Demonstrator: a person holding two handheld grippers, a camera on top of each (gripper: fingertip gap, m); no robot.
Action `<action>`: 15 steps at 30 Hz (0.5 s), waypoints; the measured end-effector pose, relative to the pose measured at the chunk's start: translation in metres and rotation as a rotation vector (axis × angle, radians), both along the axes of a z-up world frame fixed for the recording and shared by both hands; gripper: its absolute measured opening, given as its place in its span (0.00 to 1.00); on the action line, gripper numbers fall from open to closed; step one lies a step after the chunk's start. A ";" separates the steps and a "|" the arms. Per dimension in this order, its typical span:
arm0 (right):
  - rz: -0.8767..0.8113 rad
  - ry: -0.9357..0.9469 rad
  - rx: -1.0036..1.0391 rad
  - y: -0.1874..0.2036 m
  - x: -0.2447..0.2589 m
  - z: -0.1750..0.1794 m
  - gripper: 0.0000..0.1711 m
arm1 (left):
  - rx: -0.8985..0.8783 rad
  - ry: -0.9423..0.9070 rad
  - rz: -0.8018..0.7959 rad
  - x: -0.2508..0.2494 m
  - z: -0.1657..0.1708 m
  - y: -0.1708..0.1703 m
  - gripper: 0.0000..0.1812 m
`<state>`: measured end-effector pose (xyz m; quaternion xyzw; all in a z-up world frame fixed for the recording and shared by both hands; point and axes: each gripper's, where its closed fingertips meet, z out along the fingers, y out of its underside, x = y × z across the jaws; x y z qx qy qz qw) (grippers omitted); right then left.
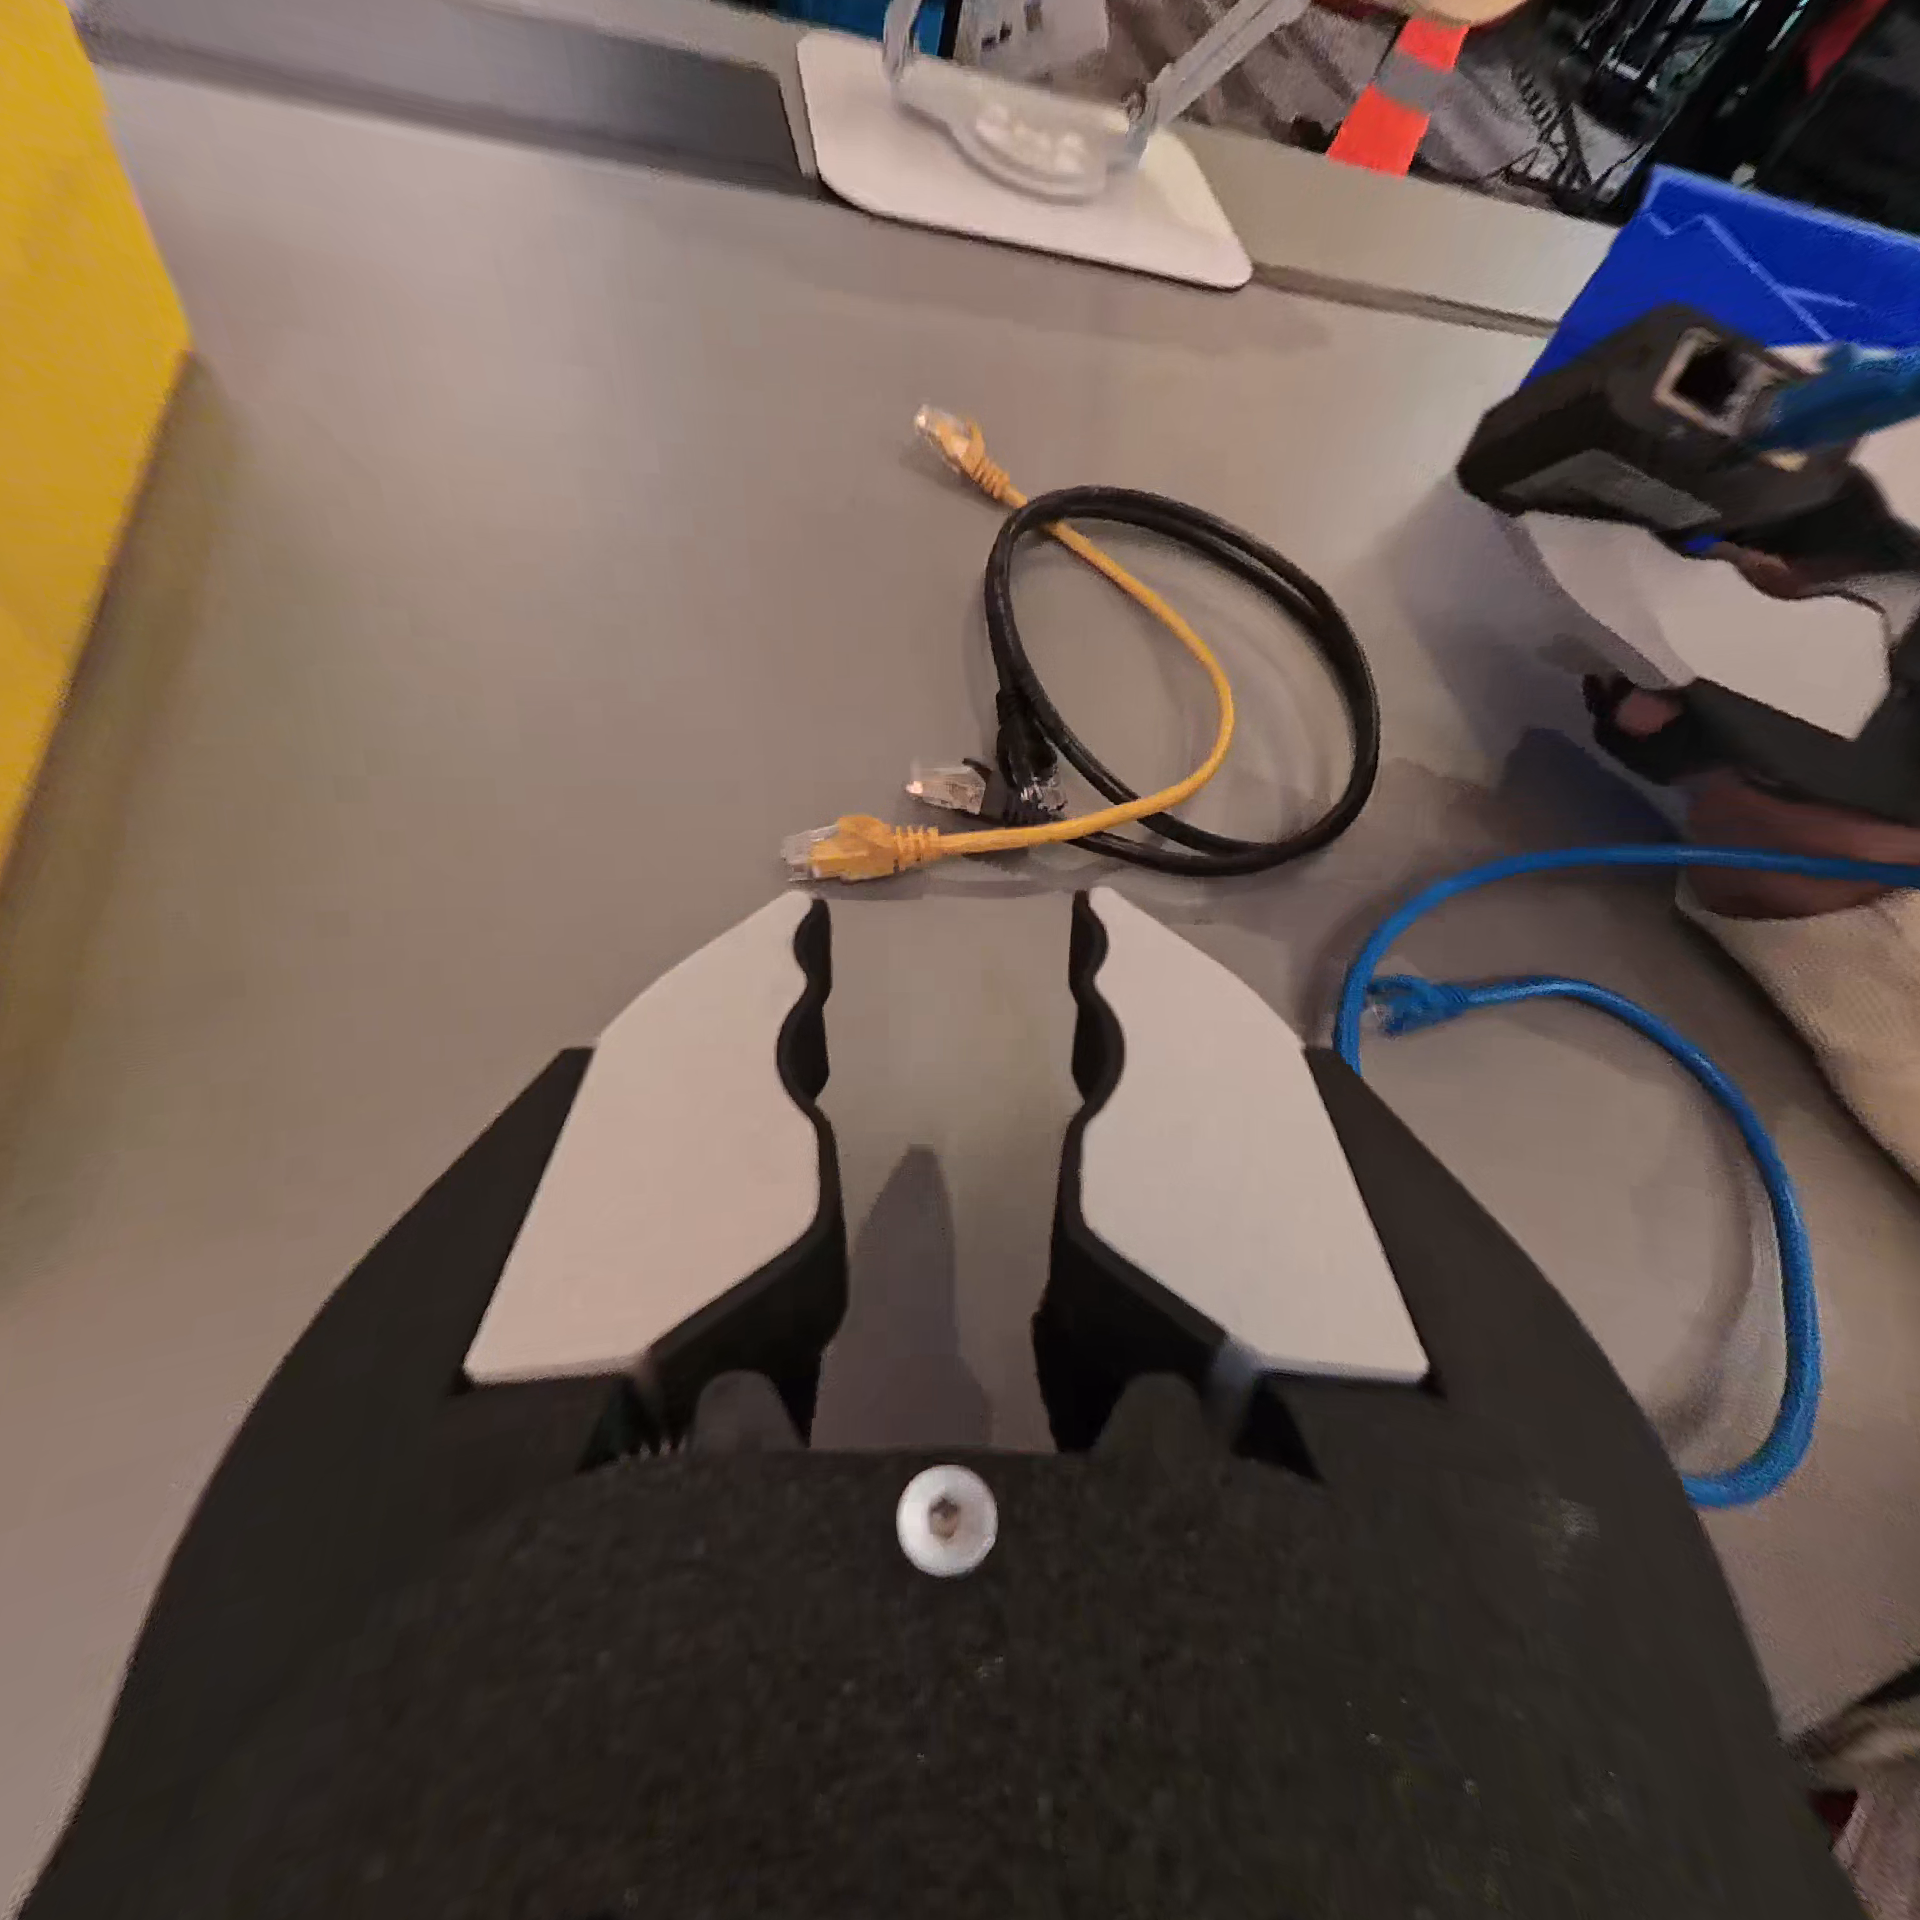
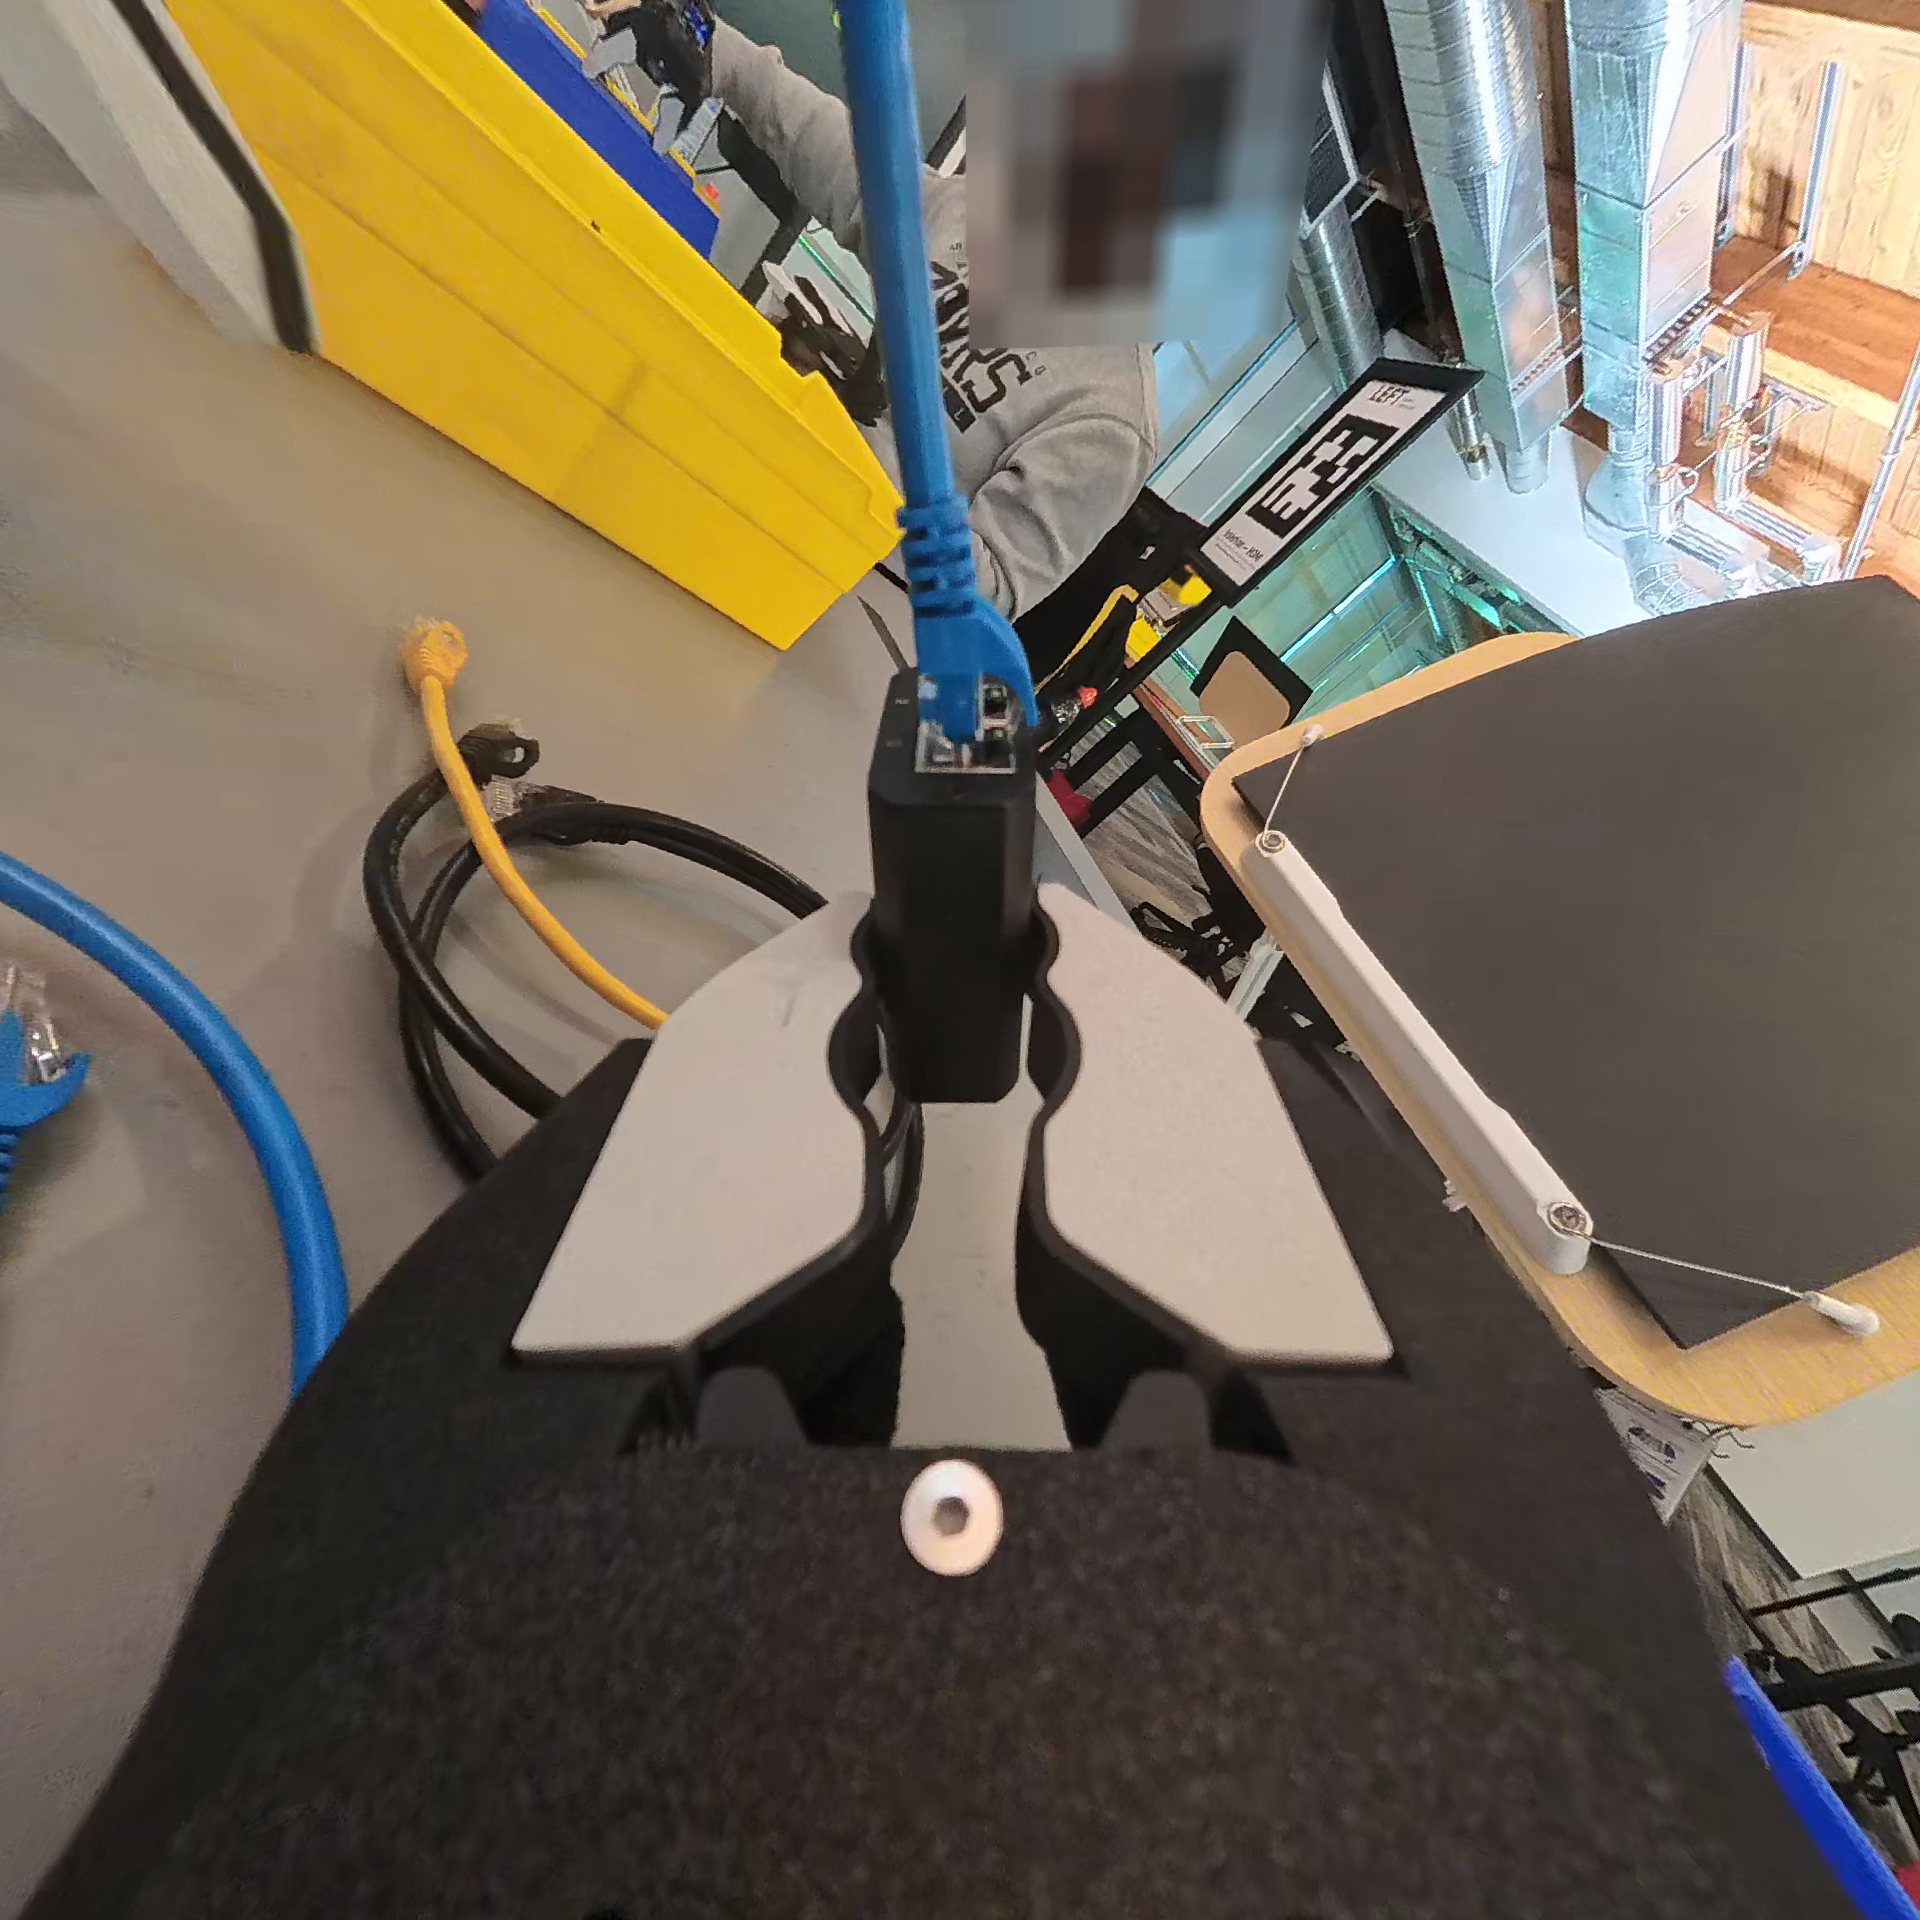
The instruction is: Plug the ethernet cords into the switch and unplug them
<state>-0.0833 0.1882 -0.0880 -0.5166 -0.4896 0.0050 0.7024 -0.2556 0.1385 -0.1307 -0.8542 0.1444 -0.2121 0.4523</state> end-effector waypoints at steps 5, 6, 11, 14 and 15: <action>0.005 -0.006 -0.003 0.000 -0.001 -0.001 0.14 | -0.016 0.102 -0.089 0.033 -0.016 0.011 0.24; 0.007 -0.007 -0.004 0.000 -0.002 -0.001 0.14 | -0.014 0.170 -0.107 0.037 -0.023 0.012 0.25; 0.008 -0.006 -0.011 0.000 -0.002 -0.002 0.14 | -0.089 0.146 -0.124 0.057 -0.027 0.014 0.24; 0.005 -0.001 -0.013 0.001 -0.001 -0.002 0.14 | -0.122 0.042 -0.091 0.065 -0.015 0.021 0.22; 0.005 -0.001 -0.012 0.000 -0.001 -0.002 0.14 | -0.116 0.047 -0.092 0.067 -0.010 0.028 0.22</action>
